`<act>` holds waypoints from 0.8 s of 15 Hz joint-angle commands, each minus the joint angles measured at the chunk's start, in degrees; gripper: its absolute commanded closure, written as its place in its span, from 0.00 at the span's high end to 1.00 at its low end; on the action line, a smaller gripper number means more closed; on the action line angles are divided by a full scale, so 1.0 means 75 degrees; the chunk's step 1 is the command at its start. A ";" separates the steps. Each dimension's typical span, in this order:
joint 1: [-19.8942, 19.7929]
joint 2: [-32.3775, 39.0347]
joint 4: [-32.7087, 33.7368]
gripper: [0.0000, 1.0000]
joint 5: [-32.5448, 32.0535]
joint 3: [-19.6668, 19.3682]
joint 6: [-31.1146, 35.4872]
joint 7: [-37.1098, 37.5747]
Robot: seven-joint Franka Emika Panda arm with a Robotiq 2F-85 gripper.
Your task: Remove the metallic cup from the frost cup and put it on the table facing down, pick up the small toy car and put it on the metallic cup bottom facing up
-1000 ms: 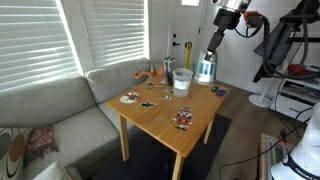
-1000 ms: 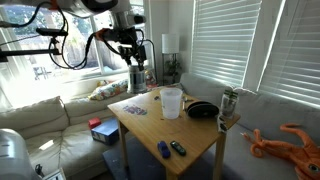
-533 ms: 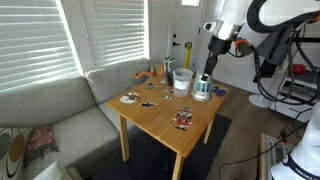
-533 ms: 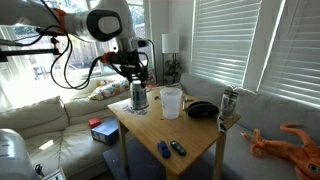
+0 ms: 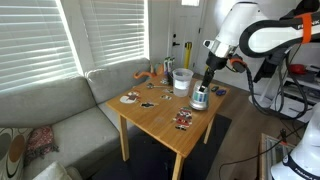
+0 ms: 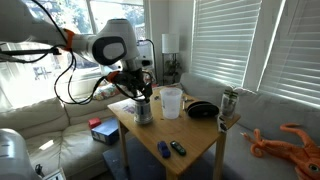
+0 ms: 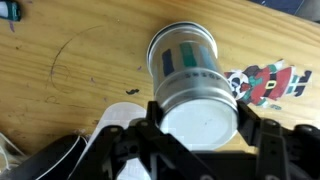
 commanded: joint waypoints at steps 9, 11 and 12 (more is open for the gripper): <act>-0.0683 -0.0604 0.0308 1.00 -0.0062 -0.0066 -0.0354 0.1012; -0.1199 -0.0758 0.0487 1.00 -0.0576 0.0085 -0.0823 0.1696; -0.1417 -0.0812 0.0536 1.00 -0.0840 0.0102 -0.1034 0.1896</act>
